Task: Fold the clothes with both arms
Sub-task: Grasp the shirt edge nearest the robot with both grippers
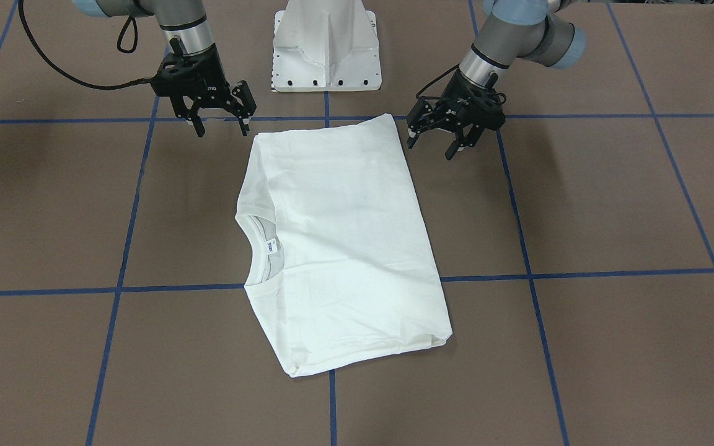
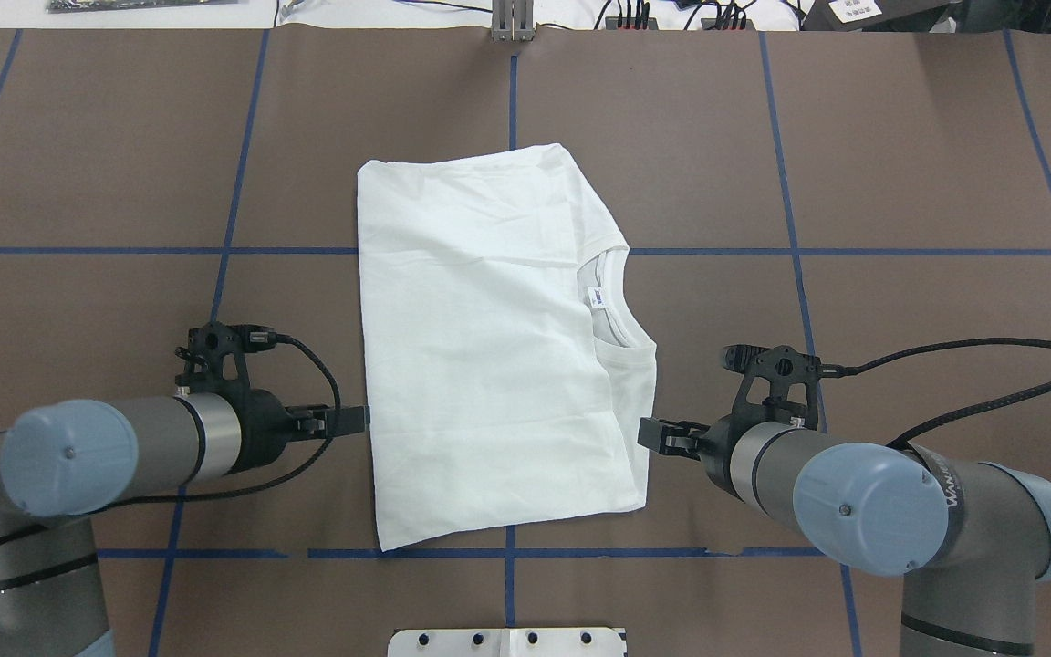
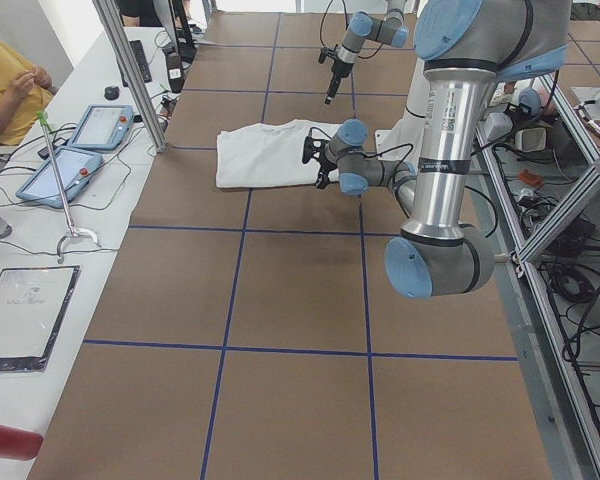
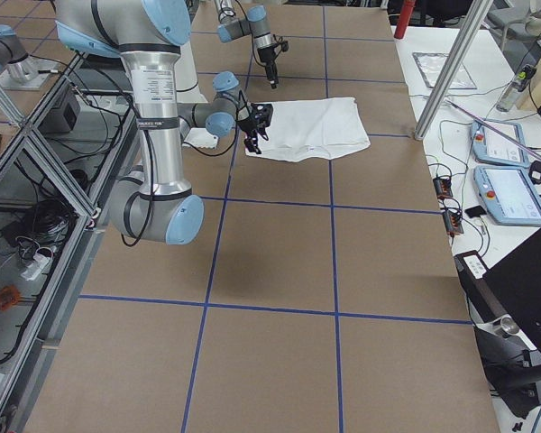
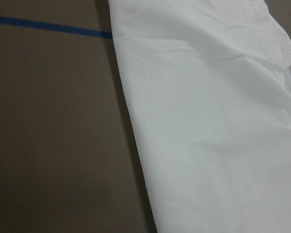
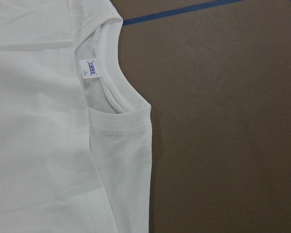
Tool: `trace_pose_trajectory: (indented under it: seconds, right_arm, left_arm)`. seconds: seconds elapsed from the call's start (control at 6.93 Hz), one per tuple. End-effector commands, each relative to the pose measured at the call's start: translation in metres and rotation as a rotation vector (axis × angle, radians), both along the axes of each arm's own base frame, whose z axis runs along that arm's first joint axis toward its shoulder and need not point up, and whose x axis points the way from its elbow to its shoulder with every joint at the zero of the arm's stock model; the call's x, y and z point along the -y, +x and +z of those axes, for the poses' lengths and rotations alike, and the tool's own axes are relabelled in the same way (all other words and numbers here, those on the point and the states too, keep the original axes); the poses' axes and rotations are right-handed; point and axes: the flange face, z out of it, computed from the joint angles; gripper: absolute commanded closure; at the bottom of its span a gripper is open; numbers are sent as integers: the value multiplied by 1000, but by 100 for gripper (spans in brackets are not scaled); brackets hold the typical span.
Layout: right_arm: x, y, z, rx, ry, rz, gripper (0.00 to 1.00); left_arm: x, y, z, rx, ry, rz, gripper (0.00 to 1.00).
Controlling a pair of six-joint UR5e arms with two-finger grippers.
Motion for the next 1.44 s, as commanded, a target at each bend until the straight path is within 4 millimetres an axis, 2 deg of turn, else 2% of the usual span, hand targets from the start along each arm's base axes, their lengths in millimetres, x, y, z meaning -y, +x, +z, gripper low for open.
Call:
trace_pose_trajectory:
  seconds: [0.0, 0.29, 0.58, 1.3]
  right_arm:
    - [0, -1, 1, -1, -3, 3, 0]
    - [1, -1, 1, -1, -3, 5, 0]
    - [1, -1, 3, -5, -4, 6, 0]
    - [1, -1, 3, -6, -3, 4, 0]
  left_arm:
    - [-39, 37, -14, 90, -49, 18, 0]
    - [-61, 53, -22, 90, -54, 22, 1]
    - [-73, 69, -33, 116, -131, 5, 56]
    - [-97, 82, -29, 165, -135, 47, 53]
